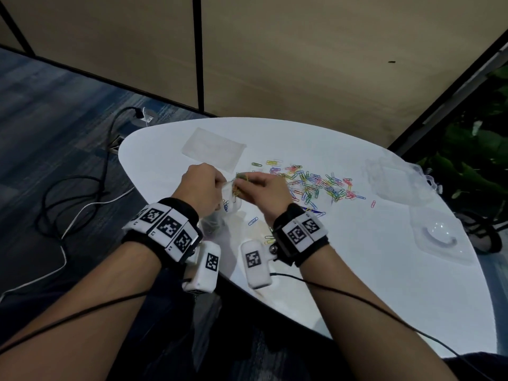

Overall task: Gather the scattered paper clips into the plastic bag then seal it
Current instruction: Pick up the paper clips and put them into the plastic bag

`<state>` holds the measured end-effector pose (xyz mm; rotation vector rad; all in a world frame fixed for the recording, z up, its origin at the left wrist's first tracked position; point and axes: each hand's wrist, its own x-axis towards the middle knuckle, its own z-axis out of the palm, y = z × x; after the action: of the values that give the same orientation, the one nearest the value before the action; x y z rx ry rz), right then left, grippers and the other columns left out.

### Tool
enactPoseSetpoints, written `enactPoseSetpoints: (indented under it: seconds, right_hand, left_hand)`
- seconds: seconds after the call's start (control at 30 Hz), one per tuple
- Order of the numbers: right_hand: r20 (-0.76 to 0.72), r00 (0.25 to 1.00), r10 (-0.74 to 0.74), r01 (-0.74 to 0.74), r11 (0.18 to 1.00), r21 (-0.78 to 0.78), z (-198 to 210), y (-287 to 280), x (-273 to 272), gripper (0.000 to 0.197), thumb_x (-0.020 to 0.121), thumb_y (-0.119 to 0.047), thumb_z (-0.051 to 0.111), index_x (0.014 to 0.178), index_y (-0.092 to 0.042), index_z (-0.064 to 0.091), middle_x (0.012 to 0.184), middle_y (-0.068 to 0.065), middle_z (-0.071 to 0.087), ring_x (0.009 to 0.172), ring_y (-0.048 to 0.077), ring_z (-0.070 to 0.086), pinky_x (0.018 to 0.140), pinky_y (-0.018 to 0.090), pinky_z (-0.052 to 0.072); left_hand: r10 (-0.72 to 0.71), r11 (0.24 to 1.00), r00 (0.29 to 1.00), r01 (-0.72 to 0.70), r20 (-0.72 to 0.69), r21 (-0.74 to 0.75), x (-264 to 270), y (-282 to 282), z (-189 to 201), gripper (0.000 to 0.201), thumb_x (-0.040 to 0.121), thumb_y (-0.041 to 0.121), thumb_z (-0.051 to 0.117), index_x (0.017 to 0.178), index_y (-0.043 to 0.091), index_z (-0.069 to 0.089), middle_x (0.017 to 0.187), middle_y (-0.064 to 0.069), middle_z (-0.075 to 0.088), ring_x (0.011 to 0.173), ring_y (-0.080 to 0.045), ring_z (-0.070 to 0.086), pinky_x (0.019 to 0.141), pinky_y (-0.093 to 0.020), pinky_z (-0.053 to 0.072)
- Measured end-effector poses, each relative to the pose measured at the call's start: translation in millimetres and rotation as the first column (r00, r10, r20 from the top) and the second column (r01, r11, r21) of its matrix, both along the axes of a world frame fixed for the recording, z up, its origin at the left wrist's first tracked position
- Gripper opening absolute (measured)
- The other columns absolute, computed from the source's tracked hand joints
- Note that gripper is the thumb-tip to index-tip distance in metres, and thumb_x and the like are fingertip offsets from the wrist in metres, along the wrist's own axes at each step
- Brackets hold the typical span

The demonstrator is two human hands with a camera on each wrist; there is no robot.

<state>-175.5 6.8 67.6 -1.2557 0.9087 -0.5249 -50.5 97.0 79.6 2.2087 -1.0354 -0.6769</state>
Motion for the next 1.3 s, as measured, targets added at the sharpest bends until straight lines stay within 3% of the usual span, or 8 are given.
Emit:
enactPoseSetpoints:
  seconds: [0.2,0.37,0.53,0.7,0.87,0.93,1.1,1.3]
  right_hand:
    - [-0.245,0.969,-0.022,-0.022,0.984,-0.177,-27,15,9,0.012,0.068,-0.021,0.073,0.072,-0.032,0.076,0.085,0.007,0.077,0.082,0.023,0.073,0.084,0.043,0.059]
    - [-0.453,0.891,-0.011,-0.250,0.822,-0.511,-13,14,8,0.011,0.081,-0.010,0.068,0.083,-0.009,0.078,0.078,0.008,0.074,0.067,0.019,0.062,0.063,0.026,0.049]
    - [-0.587,0.804,0.095,-0.402,0.814,-0.419,-7,13,10,0.038,0.087,-0.002,0.056,0.122,-0.011,0.067,0.110,0.008,0.072,0.102,0.019,0.066,0.096,0.025,0.048]
    - [-0.612,0.712,0.343,-0.651,0.648,-0.395,5,15,8,0.038,0.090,-0.002,0.047,0.123,-0.013,0.063,0.121,0.013,0.066,0.110,0.030,0.062,0.095,0.042,0.050]
    - [-0.272,0.951,0.146,-0.249,0.883,-0.397,4,-1,-17,0.043,0.085,0.011,0.039,0.101,-0.008,0.074,0.105,0.007,0.073,0.094,0.024,0.070,0.090,0.042,0.056]
    - [-0.493,0.856,0.157,-0.423,0.761,-0.491,-11,-6,-32,0.041,0.092,0.001,0.041,0.116,-0.016,0.070,0.124,0.005,0.067,0.112,0.022,0.064,0.102,0.038,0.049]
    - [-0.966,0.211,0.150,-0.977,0.058,-0.205,-83,17,-70,0.059,0.102,-0.022,0.037,0.155,-0.016,0.014,0.164,0.010,0.002,0.148,0.030,0.016,0.118,0.050,0.022]
    - [-0.974,0.224,-0.026,-0.972,0.069,-0.225,-104,-20,-100,0.057,0.105,-0.030,0.023,0.156,-0.022,-0.001,0.164,0.005,-0.006,0.151,0.034,-0.003,0.121,0.055,0.006]
  left_hand:
    - [0.000,1.000,1.000,0.000,-0.020,-0.018,-3,-1,4,0.027,0.095,-0.003,0.049,0.087,0.003,0.074,0.083,-0.021,0.075,0.065,-0.030,0.077,0.075,-0.041,0.064]
    - [-0.024,1.000,1.000,0.024,-0.011,-0.019,-7,-3,3,0.026,0.095,-0.001,0.050,0.092,0.002,0.076,0.081,-0.018,0.076,0.066,-0.030,0.076,0.076,-0.041,0.064]
    - [-0.019,1.000,1.000,0.020,0.010,-0.021,-8,-8,2,0.026,0.094,0.000,0.052,0.093,0.004,0.078,0.081,-0.017,0.076,0.076,-0.035,0.075,0.079,-0.044,0.063]
    - [-0.013,1.000,0.999,0.013,0.033,-0.004,-4,-7,7,0.030,0.092,-0.001,0.048,0.087,0.005,0.077,0.073,-0.016,0.076,0.072,-0.029,0.076,0.082,-0.041,0.062]
    - [0.040,0.999,0.999,-0.040,-0.003,-0.034,4,-7,4,0.032,0.094,0.000,0.047,0.091,0.006,0.078,0.073,-0.017,0.076,0.065,-0.028,0.076,0.077,-0.040,0.064]
    - [0.035,0.999,0.999,-0.035,-0.004,-0.031,5,-7,2,0.030,0.095,0.001,0.048,0.094,0.005,0.078,0.077,-0.017,0.077,0.066,-0.028,0.077,0.078,-0.040,0.064]
    - [0.015,1.000,1.000,-0.015,0.012,-0.026,6,-8,1,0.028,0.093,0.001,0.051,0.097,0.004,0.078,0.083,-0.017,0.077,0.066,-0.031,0.077,0.079,-0.040,0.064]
    - [0.012,1.000,1.000,-0.012,0.017,-0.020,8,-9,-3,0.030,0.093,0.002,0.049,0.093,0.006,0.079,0.079,-0.016,0.077,0.066,-0.028,0.077,0.078,-0.041,0.064]
